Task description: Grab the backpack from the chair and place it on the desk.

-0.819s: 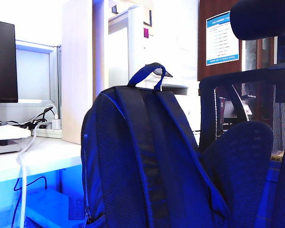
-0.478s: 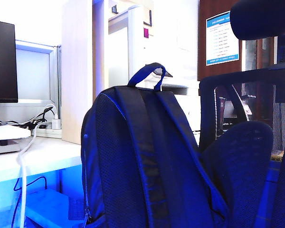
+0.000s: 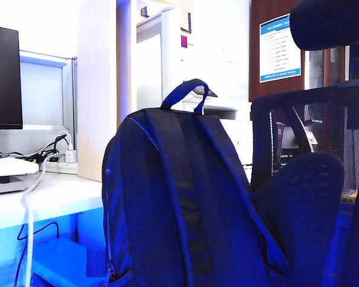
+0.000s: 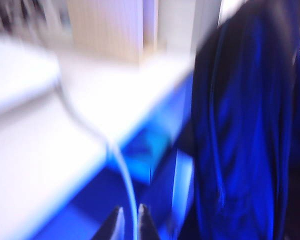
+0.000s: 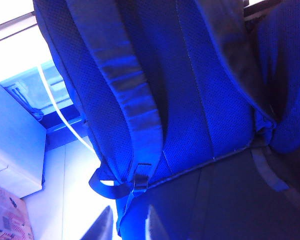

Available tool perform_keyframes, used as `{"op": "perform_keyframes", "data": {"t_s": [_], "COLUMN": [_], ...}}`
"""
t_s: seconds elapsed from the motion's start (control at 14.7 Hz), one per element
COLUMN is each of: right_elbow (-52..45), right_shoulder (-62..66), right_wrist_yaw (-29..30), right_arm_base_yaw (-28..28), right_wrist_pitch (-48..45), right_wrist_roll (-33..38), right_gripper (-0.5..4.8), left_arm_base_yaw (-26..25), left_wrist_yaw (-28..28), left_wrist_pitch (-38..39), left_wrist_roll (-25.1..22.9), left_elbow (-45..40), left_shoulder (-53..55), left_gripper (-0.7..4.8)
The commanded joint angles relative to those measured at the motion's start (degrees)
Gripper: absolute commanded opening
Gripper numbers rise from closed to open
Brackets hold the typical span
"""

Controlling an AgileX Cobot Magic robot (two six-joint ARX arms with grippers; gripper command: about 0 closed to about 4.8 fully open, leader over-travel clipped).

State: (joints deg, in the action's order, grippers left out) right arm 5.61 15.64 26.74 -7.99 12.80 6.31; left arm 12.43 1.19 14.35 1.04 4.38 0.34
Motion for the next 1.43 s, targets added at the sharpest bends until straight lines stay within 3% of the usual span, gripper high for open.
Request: {"op": "perform_keyframes", "data": {"t_s": [0.07,0.27,0.41,0.48,0.61,0.68,0.75,1.02,1.16,1.3,1.43], "right_elbow": [0.1,0.1,0.1,0.1,0.3,0.6,1.3,7.7,10.6,11.6,12.0], "right_shoulder": [0.0,0.0,0.0,0.0,0.0,0.0,0.1,0.6,2.4,4.7,7.5], "right_wrist_yaw": [0.2,0.3,0.4,0.3,0.4,0.3,0.3,0.3,0.4,0.4,3.0], "right_arm_base_yaw": [0.0,0.0,0.0,0.0,-0.1,-0.3,-0.3,-0.3,-0.3,-0.3,-0.4], "right_wrist_pitch": [-4.4,-10.2,-11.0,-11.0,-12.3,-13.6,-14.9,-14.8,-14.8,-15.3,-18.3], "right_wrist_roll": [1.1,8.2,9.3,11.5,17.0,19.1,21.3,22.2,22.3,22.4,25.7], "right_gripper": [0.95,1.19,1.33,2.16,2.97,3.90,4.36,4.36,4.36,4.36,4.38], "left_arm_base_yaw": [0.0,0.0,0.0,0.0,0.0,0.0,0.0,0.0,0.0,0.0,0.0], "left_wrist_yaw": [0.6,5.2,8.6,10.2,11.1,11.1,11.1,13.8,14.5,15.3,23.1], "left_wrist_pitch": [-6.2,-6.2,-6.1,-6.3,-7.0,-7.8,-8.0,-8.4,-8.6,-9.0,-8.9], "left_wrist_roll": [3.3,3.9,3.9,4.0,5.5,6.7,7.1,7.0,3.9,2.6,-1.0], "left_elbow": [0.2,0.1,0.2,0.2,0.5,0.9,1.7,5.3,9.6,15.3,25.0], "left_shoulder": [0.0,0.0,0.0,0.0,0.1,0.1,0.1,0.6,3.1,9.3,23.7], "left_gripper": [0.53,0.66,2.22,2.80,4.10,4.79,4.79,4.79,4.79,4.79,4.79]}}
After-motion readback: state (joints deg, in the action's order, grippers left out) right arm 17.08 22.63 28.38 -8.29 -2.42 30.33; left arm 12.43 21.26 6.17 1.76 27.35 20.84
